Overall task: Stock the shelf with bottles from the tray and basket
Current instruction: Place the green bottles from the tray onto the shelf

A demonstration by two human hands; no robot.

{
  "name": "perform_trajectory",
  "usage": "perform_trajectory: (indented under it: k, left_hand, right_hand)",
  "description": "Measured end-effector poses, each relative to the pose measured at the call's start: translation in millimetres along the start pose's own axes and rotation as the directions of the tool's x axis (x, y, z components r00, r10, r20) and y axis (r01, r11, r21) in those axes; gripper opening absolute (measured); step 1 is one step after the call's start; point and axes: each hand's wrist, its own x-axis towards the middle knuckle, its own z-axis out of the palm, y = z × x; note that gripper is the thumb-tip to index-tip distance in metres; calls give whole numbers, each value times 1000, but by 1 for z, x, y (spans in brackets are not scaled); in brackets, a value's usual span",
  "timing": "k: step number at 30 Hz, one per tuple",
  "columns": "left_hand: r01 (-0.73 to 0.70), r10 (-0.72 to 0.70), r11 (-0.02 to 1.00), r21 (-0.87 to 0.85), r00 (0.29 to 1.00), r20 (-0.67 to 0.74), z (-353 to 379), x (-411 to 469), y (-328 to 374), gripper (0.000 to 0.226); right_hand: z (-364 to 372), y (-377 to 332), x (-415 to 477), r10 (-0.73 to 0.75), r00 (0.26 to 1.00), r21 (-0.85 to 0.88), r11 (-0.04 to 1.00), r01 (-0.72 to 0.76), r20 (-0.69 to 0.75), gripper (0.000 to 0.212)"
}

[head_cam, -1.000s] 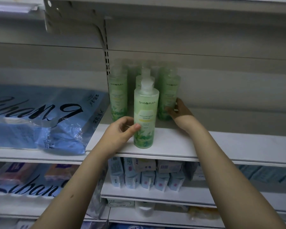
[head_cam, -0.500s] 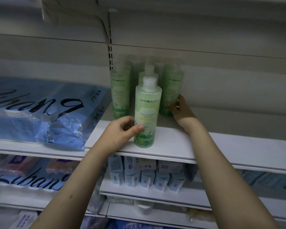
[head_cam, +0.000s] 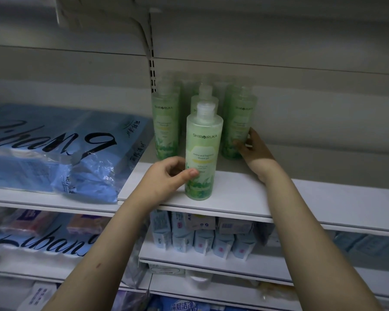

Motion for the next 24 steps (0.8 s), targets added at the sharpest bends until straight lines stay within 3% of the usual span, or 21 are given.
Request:
perform_trajectory:
  k: [7, 13, 16, 20, 24]
  left_hand:
    - [-31, 31, 999, 26, 999, 22, -2, 0, 2, 35]
    - [-57, 59, 997, -61, 998, 35, -7, -5, 9, 41]
    - [-42, 37, 992, -118, 998, -42, -9, -13, 11, 46]
    - [-66, 23, 964, -258, 986, -165, -14, -59, 17, 26]
    - [-38, 46, 917, -396, 999, 9, -18, -117, 10, 12]
  right_hand:
    - [0, -8, -17, 83, 997, -10, 997, -83, -11, 59]
    - [6, -17, -75, 218, 934, 145, 972, -184, -283, 52]
    - [18, -33, -123, 240, 904, 259, 954, -152, -355, 46]
    - [43, -67, -198, 258, 857, 395, 916, -70, -446, 32]
    - [75, -77, -267, 278, 789, 416, 909, -31, -549, 27]
